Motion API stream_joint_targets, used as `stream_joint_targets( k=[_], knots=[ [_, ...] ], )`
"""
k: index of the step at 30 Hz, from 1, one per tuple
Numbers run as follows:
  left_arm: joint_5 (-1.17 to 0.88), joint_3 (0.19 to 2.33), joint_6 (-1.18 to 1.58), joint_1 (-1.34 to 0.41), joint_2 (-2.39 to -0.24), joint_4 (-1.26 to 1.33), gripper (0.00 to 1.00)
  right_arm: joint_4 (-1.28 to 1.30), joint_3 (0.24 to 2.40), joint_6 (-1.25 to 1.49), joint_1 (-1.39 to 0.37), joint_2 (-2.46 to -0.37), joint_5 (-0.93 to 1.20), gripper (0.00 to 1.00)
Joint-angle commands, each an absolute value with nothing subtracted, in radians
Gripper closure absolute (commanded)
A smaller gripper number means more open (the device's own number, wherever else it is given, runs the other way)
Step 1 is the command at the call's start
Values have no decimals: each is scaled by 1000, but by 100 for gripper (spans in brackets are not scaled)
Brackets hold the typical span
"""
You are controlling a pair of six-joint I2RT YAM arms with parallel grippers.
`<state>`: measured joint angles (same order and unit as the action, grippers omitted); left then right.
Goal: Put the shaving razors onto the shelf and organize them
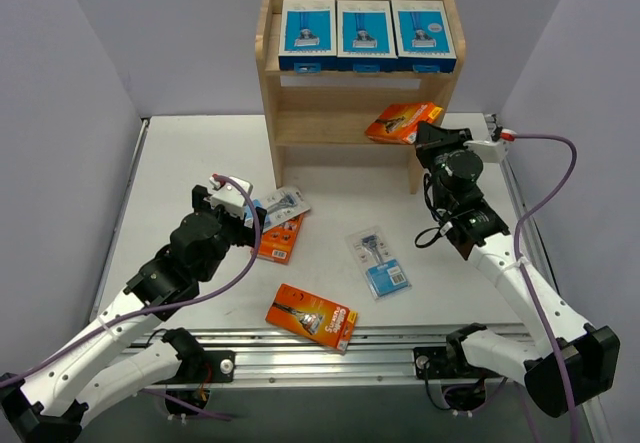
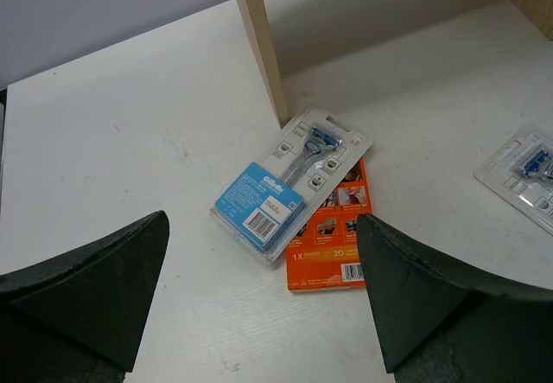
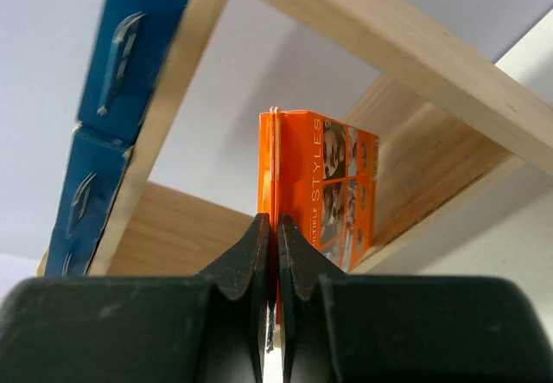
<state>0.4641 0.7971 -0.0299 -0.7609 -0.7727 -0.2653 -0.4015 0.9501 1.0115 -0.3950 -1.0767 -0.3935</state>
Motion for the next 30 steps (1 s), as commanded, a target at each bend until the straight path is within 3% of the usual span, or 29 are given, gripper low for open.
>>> stream_joint_targets(
  k=[1,17,30],
  knots=[
    [482,801,-28,-770,-772,-209,1,-575,942,1075,-373,-1078,-429,100],
    [466,802,-26,-782,-758,-209,1,-526,750,1333,-371,-1124,-644,100],
    [483,795,-32,-782,-761,-201,1,-787,721,1419,-429,-1318,-765,100]
  ],
)
